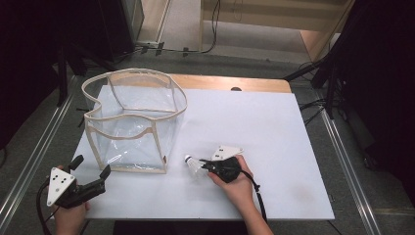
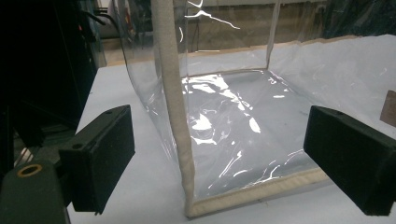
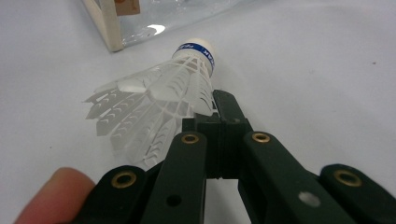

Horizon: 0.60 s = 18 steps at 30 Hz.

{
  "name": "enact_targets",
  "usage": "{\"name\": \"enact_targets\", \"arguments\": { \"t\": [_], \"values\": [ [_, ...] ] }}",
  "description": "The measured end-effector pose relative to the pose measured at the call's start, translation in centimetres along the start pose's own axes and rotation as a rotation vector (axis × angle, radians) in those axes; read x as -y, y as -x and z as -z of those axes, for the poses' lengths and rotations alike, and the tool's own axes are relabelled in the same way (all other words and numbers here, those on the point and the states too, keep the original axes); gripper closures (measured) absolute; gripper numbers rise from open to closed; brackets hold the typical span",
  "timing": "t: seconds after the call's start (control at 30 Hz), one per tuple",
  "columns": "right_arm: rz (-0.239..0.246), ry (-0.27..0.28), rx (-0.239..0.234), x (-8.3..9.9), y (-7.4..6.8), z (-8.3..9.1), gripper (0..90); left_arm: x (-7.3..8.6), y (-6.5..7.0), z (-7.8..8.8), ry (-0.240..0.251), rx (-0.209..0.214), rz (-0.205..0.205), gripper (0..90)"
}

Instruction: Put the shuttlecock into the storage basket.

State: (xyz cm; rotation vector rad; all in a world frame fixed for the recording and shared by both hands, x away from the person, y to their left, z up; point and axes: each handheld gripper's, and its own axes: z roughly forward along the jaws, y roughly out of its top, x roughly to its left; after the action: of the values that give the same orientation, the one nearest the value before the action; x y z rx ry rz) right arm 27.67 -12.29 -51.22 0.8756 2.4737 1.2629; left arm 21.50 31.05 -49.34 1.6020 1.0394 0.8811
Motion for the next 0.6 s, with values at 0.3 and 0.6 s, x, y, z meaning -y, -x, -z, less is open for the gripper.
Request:
{"name": "enact_targets", "arguments": {
  "t": [0.3, 0.6],
  "values": [
    [-0.009, 0.048, 0.018, -0.8, 0.6, 1.6, 87.2, 0.0, 0.0, 0.0, 0.000, -0.001, -0.001, 9.3],
    [-0.012, 0.075, 0.046, -1.6, 1.0, 3.0, 87.2, 0.0, 0.1, 0.0, -0.001, -0.002, -0.002, 9.3]
  ]
}}
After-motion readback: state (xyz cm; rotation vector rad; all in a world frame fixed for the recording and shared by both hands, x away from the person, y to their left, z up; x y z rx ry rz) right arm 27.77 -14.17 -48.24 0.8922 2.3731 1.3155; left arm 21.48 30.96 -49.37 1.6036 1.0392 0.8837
